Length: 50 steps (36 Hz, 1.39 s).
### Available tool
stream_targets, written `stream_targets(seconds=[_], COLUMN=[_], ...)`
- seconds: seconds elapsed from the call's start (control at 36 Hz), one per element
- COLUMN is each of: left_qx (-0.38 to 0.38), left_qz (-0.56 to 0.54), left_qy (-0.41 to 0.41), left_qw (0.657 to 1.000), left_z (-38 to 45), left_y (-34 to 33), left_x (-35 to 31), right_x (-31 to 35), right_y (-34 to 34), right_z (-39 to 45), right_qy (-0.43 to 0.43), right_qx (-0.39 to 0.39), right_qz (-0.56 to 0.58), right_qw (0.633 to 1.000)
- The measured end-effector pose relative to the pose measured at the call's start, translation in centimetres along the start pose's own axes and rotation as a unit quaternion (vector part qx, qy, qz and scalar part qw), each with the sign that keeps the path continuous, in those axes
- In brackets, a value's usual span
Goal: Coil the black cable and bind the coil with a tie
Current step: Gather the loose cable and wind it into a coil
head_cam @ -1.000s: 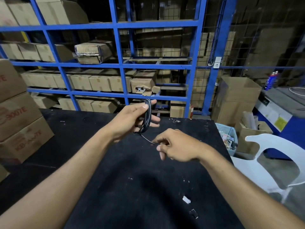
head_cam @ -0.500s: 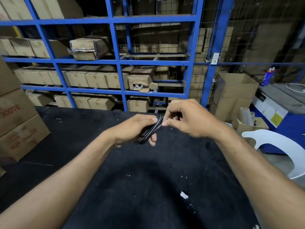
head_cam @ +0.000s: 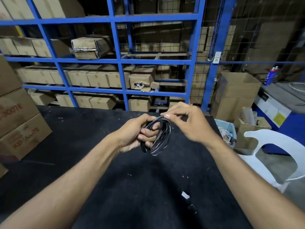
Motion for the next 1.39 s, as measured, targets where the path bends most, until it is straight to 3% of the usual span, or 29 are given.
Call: stream_targets(seconds=[0.11, 0.39, 0.56, 0.67, 0.78, 0.86, 0.97, 1.06, 1.14, 1.22, 1.39], left_qx=[-0.03, -0.108, -0.109, -0.175, -0.195, -0.162, -0.112, -0.109, -0.111, -0.119, -0.158], left_qz=[-0.023, 0.002, 0.017, 0.147, 0.272, 0.278, 0.294, 0.333, 0.303, 0.254, 0.234], left_qy=[-0.005, -0.042, -0.071, -0.122, -0.166, -0.165, -0.135, -0.103, -0.079, -0.092, -0.187], left_qw=[0.999, 0.993, 0.991, 0.966, 0.928, 0.932, 0.94, 0.931, 0.943, 0.955, 0.941], left_z=[0.3, 0.3, 0.6, 1.1, 1.3, 1.1, 0.7, 0.5, 1.0, 1.8, 2.5], left_y=[0.2, -0.6, -1.0, -1.1, -1.1, -1.0, -0.8, -0.8, -1.3, -1.9, -1.8], left_x=[0.3, 0.4, 0.4, 0.4, 0.8, 1.4, 1.1, 0.7, 1.2, 2.1, 2.7], right_x=[0.9, 2.4, 2.3, 1.5, 1.0, 0.8, 1.0, 1.2, 1.3, 1.0, 0.2], right_y=[-0.6, -2.3, -3.5, -3.3, -3.3, -2.7, -1.4, -0.8, -0.6, -0.5, -0.1], right_z=[-1.1, -3.2, -3.9, -4.2, -4.8, -4.7, -4.0, -3.8, -3.8, -3.6, -3.9], right_qy=[0.042, -0.043, -0.059, -0.048, -0.029, 0.004, 0.057, 0.097, 0.116, 0.062, -0.133], right_qx=[0.007, 0.073, 0.007, -0.027, -0.03, 0.004, 0.104, 0.156, 0.182, 0.176, 0.124], right_qz=[-0.061, -0.049, -0.024, -0.111, -0.147, -0.159, -0.204, -0.235, -0.257, -0.204, -0.002], right_qw=[0.997, 0.995, 0.998, 0.992, 0.988, 0.987, 0.972, 0.955, 0.942, 0.961, 0.983])
Point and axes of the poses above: each hand's wrist, its own z-axis towards the middle knuckle, its own y-axis out of the back of the hand, x = y × z, the point moved 1 cm from there along z, towards the middle knuckle, and after that the axes turned 13 degrees about -x, right-handed, at the moved point
